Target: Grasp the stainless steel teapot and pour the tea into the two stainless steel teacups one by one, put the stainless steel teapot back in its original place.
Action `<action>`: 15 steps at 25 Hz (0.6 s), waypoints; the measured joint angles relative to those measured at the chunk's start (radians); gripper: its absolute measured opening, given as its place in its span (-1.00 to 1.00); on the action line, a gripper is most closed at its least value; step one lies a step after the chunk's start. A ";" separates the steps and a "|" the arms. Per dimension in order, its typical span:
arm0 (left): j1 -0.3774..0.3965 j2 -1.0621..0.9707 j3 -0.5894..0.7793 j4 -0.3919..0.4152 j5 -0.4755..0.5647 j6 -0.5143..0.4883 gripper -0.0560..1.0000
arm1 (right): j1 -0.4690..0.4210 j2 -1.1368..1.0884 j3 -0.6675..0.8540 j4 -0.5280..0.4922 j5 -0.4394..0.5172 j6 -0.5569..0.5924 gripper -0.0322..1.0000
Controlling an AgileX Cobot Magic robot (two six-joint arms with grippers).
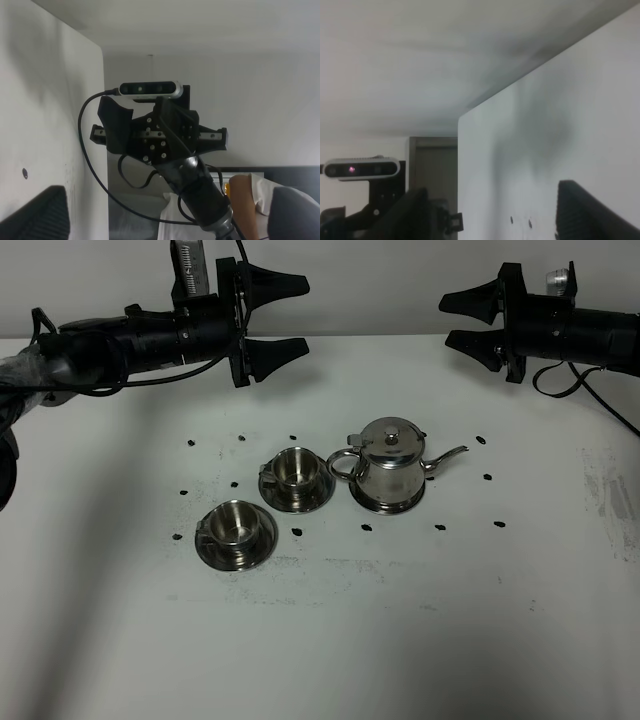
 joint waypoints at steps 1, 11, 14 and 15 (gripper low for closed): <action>0.000 0.000 0.000 0.000 0.000 0.000 0.55 | 0.000 0.000 0.000 0.000 0.000 0.000 0.09; 0.000 0.000 0.000 0.000 0.000 0.000 0.55 | 0.000 0.000 0.000 0.000 0.000 0.000 0.09; 0.000 0.000 0.000 0.000 0.000 0.024 0.55 | 0.000 0.000 0.000 0.000 0.004 -0.049 0.09; 0.000 0.000 0.000 0.000 0.000 0.049 0.55 | 0.000 0.000 0.000 -0.002 0.003 -0.086 0.09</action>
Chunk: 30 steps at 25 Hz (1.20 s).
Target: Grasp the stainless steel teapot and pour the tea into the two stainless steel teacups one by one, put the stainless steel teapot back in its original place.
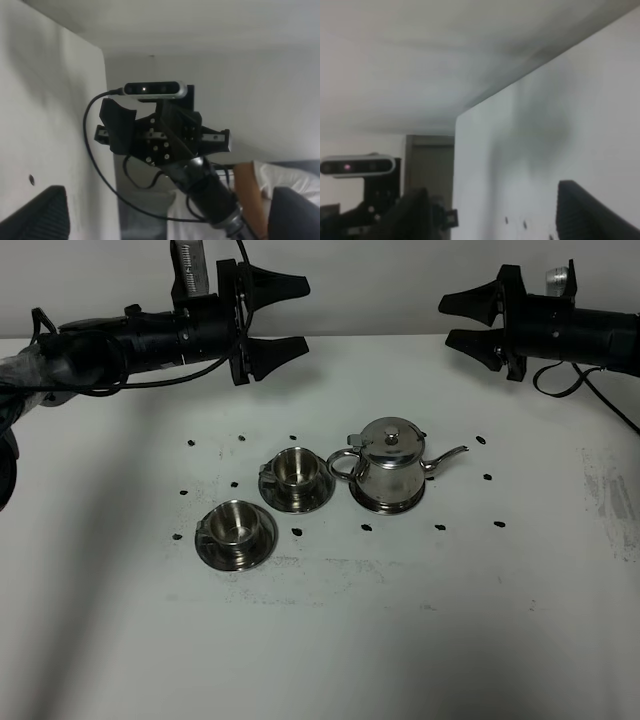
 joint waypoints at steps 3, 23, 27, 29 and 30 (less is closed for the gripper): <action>0.000 0.000 -0.019 0.040 -0.016 0.051 0.55 | 0.000 -0.012 0.000 -0.067 -0.022 -0.120 0.06; -0.079 -0.297 -0.292 1.363 -0.138 -0.353 0.30 | 0.000 -0.417 0.025 -1.034 -0.209 0.139 -0.12; -0.087 -0.487 -0.038 1.405 -0.250 -0.326 0.21 | 0.000 -0.586 0.211 -1.035 -0.314 0.096 -0.13; -0.091 -0.578 0.095 1.421 -0.322 -0.312 0.20 | 0.000 -0.659 0.292 -1.029 -0.361 0.079 -0.13; -0.092 -0.629 0.168 1.428 -0.356 -0.308 0.20 | 0.000 -0.696 0.328 -1.029 -0.380 0.075 -0.13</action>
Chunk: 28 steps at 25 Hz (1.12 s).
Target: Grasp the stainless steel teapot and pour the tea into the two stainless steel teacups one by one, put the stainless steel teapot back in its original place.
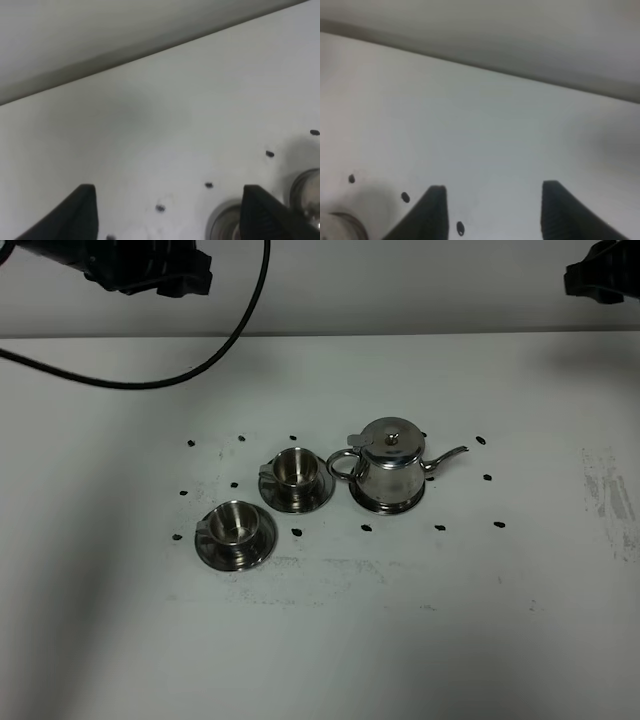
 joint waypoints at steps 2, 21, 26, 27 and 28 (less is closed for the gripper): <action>-0.001 -0.110 0.132 0.009 -0.082 0.002 0.20 | 0.000 -0.064 0.058 0.008 -0.030 -0.005 -0.13; -0.001 -0.925 0.869 0.281 0.044 -0.211 0.19 | 0.004 -0.444 0.434 0.216 -0.152 -0.222 -0.14; -0.001 -1.152 1.029 0.300 0.195 -0.276 0.19 | 0.092 -0.446 0.435 0.226 -0.152 -0.258 -0.14; -0.001 -1.198 1.054 0.300 0.224 -0.287 0.19 | 0.116 -0.446 0.435 0.226 -0.153 -0.262 -0.14; -0.001 -1.235 1.081 0.300 0.248 -0.302 0.19 | 0.138 -0.446 0.435 0.226 -0.158 -0.266 -0.14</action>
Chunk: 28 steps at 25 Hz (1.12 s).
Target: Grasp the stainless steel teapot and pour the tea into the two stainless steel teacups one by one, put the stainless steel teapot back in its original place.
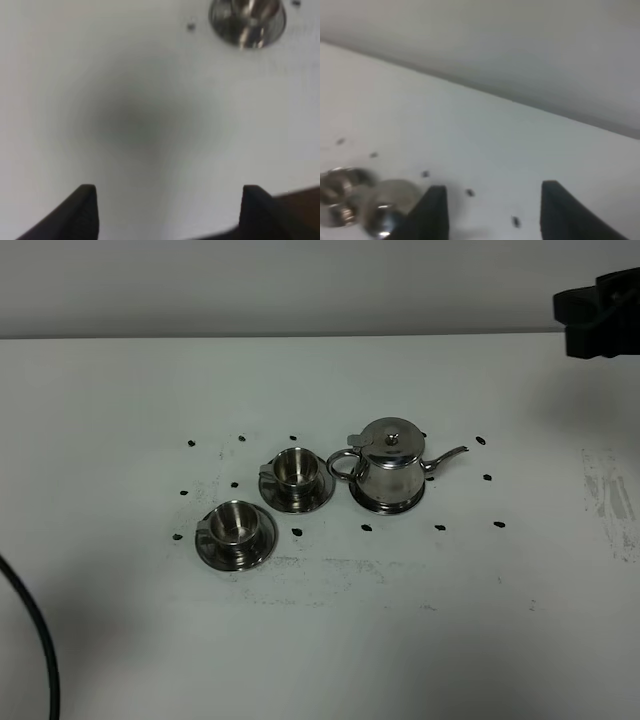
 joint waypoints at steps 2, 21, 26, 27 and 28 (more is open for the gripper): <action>0.000 -0.082 0.038 0.000 0.042 -0.025 0.19 | 0.036 0.000 0.002 0.000 -0.016 -0.003 -0.14; 0.000 -0.342 0.217 -0.007 0.092 -0.097 0.19 | 0.186 0.066 0.003 0.021 -0.028 -0.004 -0.14; 0.056 -0.454 0.217 -0.009 0.092 -0.097 0.19 | 0.231 0.091 0.003 0.021 -0.030 -0.004 -0.14; 0.085 -0.495 0.217 -0.008 0.092 -0.096 0.19 | 0.234 0.093 0.003 0.021 -0.031 -0.004 -0.14; 0.110 -0.532 0.217 -0.008 0.092 -0.096 0.19 | 0.237 0.094 0.003 0.021 -0.032 -0.004 -0.14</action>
